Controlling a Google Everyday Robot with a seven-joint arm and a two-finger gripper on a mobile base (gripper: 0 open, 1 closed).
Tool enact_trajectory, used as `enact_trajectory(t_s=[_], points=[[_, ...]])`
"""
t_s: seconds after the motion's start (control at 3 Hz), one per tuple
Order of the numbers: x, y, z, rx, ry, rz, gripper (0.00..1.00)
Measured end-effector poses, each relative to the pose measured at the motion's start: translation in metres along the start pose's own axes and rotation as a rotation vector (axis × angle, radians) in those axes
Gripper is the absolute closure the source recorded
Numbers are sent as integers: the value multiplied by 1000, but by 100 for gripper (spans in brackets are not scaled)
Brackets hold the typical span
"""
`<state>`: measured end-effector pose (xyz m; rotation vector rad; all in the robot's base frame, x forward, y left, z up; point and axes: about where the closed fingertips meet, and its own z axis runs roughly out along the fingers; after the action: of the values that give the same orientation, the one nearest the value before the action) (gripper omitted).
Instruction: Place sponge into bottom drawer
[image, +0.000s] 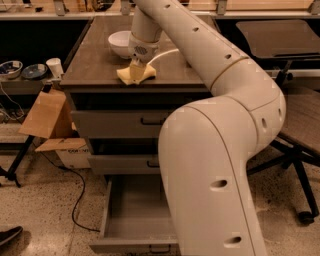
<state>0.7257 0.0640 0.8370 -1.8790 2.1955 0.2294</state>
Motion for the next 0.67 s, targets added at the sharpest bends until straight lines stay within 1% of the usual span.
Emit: enact_trajectory(t_s=[0.33, 0.67], points=[[-1, 0, -4, 0, 0, 0, 100], [11, 1, -21, 45, -33, 26, 100]])
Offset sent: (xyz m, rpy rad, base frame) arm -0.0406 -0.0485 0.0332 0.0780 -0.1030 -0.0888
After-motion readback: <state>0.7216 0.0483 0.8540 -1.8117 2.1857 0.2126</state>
